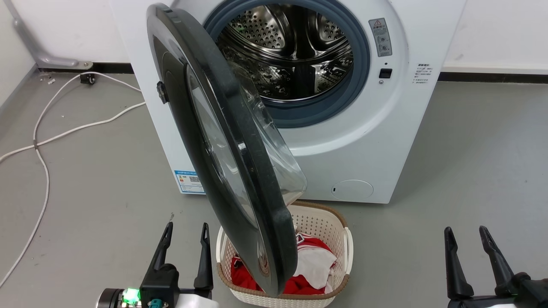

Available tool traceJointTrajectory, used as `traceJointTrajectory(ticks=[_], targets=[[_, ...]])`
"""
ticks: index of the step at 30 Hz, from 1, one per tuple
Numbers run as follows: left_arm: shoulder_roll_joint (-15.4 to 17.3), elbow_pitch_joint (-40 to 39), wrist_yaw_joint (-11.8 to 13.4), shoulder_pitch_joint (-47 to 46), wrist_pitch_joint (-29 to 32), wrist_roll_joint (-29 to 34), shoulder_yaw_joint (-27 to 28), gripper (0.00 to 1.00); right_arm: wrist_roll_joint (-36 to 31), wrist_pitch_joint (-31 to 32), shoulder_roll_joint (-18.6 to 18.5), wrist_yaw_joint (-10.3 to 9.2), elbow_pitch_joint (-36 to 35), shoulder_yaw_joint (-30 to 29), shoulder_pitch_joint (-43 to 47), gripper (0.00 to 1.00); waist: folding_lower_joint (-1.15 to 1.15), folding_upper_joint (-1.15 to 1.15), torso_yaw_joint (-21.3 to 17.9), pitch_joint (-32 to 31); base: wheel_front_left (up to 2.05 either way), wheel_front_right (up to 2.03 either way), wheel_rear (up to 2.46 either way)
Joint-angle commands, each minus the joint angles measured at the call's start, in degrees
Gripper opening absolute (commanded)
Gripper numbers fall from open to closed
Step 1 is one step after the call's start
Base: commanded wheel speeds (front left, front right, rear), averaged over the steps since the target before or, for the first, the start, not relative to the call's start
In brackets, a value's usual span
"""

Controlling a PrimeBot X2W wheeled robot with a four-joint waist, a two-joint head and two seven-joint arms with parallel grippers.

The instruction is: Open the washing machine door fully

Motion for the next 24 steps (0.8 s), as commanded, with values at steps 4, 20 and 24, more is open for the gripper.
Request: traceJointTrajectory(ticks=[4, 20, 24], targets=[[-0.03, -0.04, 0.14, -0.04, -0.14, -0.12, 0.52, 0.0, 0.03, -0.12, 0.2, -0.02, 0.26, 0.25, 0.26, 1.0, 0.0, 0.0, 0.01, 0.05, 0.0, 0.0, 0.0], [0.06, -17.41, -0.63, -6.96, -0.14, 1.11, 1.98, 0.0, -0.27, -0.12, 0.19, -0.02, 0.64, 0.6, -0.77, 1.0, 0.0, 0.0, 0.23, 0.64, 0.0, 0.0, 0.0], [0.04, -21.6, -1.45, -8.9, -0.13, 1.47, -0.5, 0.0, -0.21, -0.12, 0.2, -0.02, 0.71, 0.75, -1.05, 1.0, 0.0, 0.0, 0.12, 0.89, 0.0, 0.0, 0.0]])
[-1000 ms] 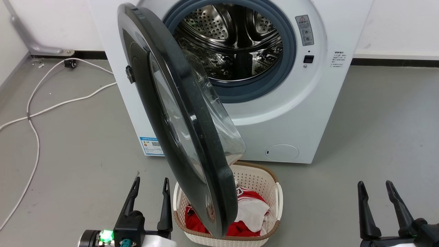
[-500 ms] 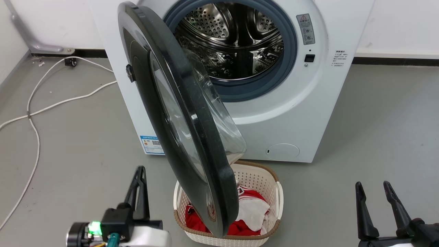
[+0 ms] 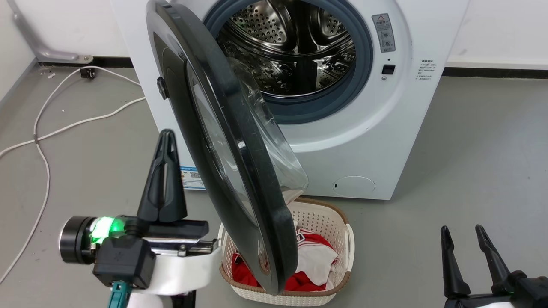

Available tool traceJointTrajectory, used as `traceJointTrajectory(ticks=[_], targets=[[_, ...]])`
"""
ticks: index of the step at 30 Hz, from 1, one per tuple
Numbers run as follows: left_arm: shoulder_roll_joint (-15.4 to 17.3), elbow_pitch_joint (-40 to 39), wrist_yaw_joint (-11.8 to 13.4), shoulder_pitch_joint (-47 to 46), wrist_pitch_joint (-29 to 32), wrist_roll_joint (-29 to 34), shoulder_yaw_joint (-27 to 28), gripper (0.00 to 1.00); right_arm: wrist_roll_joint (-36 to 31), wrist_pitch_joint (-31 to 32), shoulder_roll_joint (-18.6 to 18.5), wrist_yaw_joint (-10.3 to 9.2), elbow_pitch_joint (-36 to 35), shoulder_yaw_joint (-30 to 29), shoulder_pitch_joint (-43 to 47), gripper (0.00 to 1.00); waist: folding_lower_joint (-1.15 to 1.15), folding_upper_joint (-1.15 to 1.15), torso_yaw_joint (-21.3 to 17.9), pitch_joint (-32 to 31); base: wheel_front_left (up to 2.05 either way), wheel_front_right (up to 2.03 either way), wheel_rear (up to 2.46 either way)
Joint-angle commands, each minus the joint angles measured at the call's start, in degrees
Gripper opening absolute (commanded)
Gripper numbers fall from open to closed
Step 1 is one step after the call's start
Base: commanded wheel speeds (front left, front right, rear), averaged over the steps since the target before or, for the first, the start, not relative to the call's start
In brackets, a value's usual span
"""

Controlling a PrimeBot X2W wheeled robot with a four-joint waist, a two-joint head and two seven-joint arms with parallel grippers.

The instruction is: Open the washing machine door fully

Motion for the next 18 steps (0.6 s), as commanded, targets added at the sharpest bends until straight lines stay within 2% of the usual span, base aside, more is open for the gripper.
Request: traceJointTrajectory(ticks=[1, 10, 18], targets=[[0.02, -1.44, -0.41, -1.26, -0.12, 0.09, -1.22, 0.0, -0.2, -0.12, 0.19, -0.02, 0.18, 0.12, -0.69, 1.0, 0.0, 0.0, -0.07, 0.1, 0.0, 0.0, 0.0], [-0.04, -5.13, -2.12, -4.69, -0.12, 0.0, -12.93, 0.0, -0.16, -0.13, 0.19, -0.02, 0.58, 0.44, -0.95, 1.0, 0.0, 0.0, -0.1, 0.16, 0.0, 0.0, 0.0], [-0.04, -3.54, -2.3, -6.28, -0.12, -1.74, -23.62, 0.0, -0.22, -0.13, 0.19, -0.02, 0.94, 1.05, -1.23, 1.0, 0.0, 0.0, -0.22, -0.37, 0.0, 0.0, 0.0]])
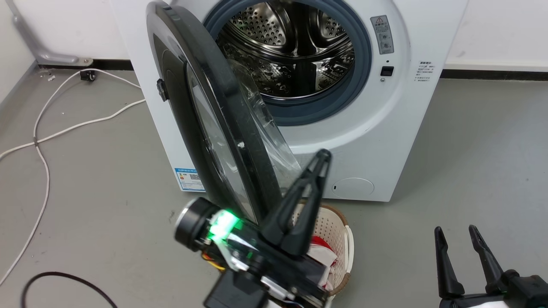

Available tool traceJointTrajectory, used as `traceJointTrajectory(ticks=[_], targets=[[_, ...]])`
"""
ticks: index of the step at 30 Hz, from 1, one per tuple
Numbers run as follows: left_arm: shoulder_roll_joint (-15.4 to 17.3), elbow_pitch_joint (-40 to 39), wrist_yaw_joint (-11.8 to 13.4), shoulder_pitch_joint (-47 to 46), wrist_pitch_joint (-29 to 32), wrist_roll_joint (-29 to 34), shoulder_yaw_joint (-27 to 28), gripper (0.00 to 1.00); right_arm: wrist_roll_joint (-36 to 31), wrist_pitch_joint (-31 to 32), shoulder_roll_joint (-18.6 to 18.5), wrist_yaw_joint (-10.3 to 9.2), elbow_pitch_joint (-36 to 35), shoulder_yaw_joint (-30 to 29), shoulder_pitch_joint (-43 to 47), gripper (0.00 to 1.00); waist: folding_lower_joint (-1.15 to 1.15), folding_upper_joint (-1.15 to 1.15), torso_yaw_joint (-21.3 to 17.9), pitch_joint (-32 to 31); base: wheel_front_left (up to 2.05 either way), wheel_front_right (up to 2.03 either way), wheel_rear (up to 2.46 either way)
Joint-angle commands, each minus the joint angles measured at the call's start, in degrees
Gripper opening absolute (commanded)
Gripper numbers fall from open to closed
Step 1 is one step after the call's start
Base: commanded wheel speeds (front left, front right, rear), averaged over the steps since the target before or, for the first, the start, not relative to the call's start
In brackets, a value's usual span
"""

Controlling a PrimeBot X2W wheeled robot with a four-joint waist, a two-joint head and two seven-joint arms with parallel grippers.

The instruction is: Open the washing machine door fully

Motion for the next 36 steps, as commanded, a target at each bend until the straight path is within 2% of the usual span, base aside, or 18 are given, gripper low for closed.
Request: traceJointTrajectory(ticks=[1, 5, 17, 27, 36], targets=[[0.01, 0.64, 0.14, -0.56, -0.12, -0.58, -1.78, 0.0, -0.2, -0.13, 0.19, -0.02, 0.09, 0.2, -0.77, 1.0, 0.0, 0.0, -0.1, -0.1, 0.0, 0.0, 0.0], [0.01, 2.19, 0.39, -0.89, -0.12, -1.33, -6.11, 0.0, -0.18, -0.13, 0.19, -0.02, 0.22, 0.68, -0.84, 1.0, 0.0, 0.0, -0.45, -0.18, 0.0, 0.0, 0.0], [0.0, 6.4, -0.06, 0.75, -0.12, -2.14, -11.38, 0.0, 0.05, -0.13, 0.19, -0.02, 0.4, 1.15, -0.79, 1.0, 0.0, 0.0, -1.01, 0.07, 0.0, 0.0, 0.0], [0.01, 11.04, -0.67, 3.66, -0.12, -2.59, -12.3, 0.0, -0.04, -0.13, 0.19, -0.02, 0.32, 0.83, -0.76, 1.0, 0.0, 0.0, -0.98, 0.75, 0.0, 0.0, 0.0], [0.0, 17.39, -1.22, 6.45, -0.12, -2.14, -9.07, 0.0, -0.35, -0.13, 0.19, -0.02, 0.75, 0.56, -1.28, 1.0, 0.0, 0.0, -0.96, 1.66, 0.0, 0.0, 0.0]])
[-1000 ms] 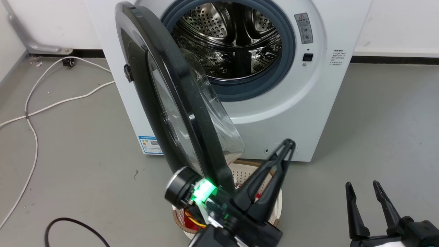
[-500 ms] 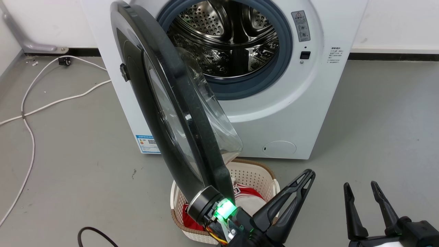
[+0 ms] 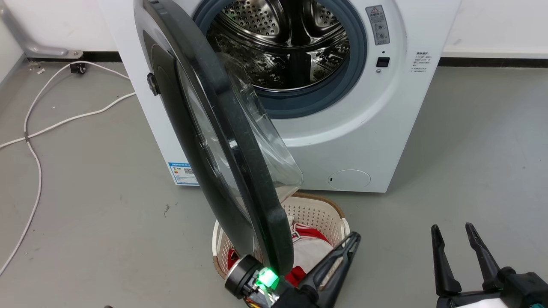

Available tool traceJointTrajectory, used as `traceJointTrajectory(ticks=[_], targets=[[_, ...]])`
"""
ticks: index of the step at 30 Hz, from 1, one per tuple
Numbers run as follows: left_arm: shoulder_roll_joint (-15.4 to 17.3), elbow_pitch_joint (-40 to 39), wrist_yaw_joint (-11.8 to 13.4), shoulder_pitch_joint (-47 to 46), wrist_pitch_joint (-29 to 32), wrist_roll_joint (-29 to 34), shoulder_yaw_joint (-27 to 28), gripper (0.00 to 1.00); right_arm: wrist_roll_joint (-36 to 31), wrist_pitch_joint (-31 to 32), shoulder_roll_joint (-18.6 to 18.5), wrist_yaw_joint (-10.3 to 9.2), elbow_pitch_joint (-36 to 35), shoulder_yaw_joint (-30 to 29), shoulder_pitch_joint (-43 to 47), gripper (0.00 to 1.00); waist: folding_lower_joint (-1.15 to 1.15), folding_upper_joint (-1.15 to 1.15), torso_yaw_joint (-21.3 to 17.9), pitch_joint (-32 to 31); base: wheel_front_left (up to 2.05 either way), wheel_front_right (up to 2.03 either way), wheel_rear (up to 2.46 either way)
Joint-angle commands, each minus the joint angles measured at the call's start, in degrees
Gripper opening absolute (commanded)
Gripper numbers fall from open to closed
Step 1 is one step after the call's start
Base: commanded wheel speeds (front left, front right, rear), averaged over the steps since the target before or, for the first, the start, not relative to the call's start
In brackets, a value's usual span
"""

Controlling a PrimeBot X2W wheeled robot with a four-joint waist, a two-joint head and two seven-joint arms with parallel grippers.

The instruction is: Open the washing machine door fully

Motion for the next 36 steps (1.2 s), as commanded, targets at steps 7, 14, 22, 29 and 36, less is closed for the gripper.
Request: traceJointTrajectory(ticks=[7, 14, 22, 29, 36], targets=[[0.0, 4.73, 0.16, 0.23, -0.13, 0.06, 4.14, 0.0, 0.08, -0.13, 0.19, -0.02, 0.69, 0.32, -0.86, 1.0, 0.0, 0.0, -0.47, 0.74, 0.0, 0.0, 0.0], [0.0, 7.0, 0.47, -0.15, -0.12, 0.01, 8.25, 0.0, 0.2, -0.13, 0.19, -0.02, 1.12, -0.03, -1.04, 1.0, 0.0, 0.0, -0.65, 1.25, 0.0, 0.0, 0.0], [0.24, 8.3, 0.74, 1.39, -0.05, 0.42, 11.79, 0.0, 0.25, -0.13, 0.19, -0.02, 1.74, -0.29, -0.53, 1.0, 0.0, 0.0, 0.62, 0.72, 0.0, 0.0, 0.0], [0.4, 6.46, 1.38, 4.42, 0.04, 0.82, 14.25, 0.0, 0.43, -0.13, 0.18, -0.02, 1.95, -0.42, 0.29, 1.0, 0.0, 0.0, 2.7, 0.11, 0.0, 0.0, 0.0], [1.13, 4.43, 2.22, 7.41, 0.04, 1.11, 17.9, 0.0, 0.63, -0.13, 0.17, -0.02, 2.41, -0.55, 0.81, 1.0, 0.0, 0.0, 5.31, -0.37, 0.0, 0.0, 0.0]])
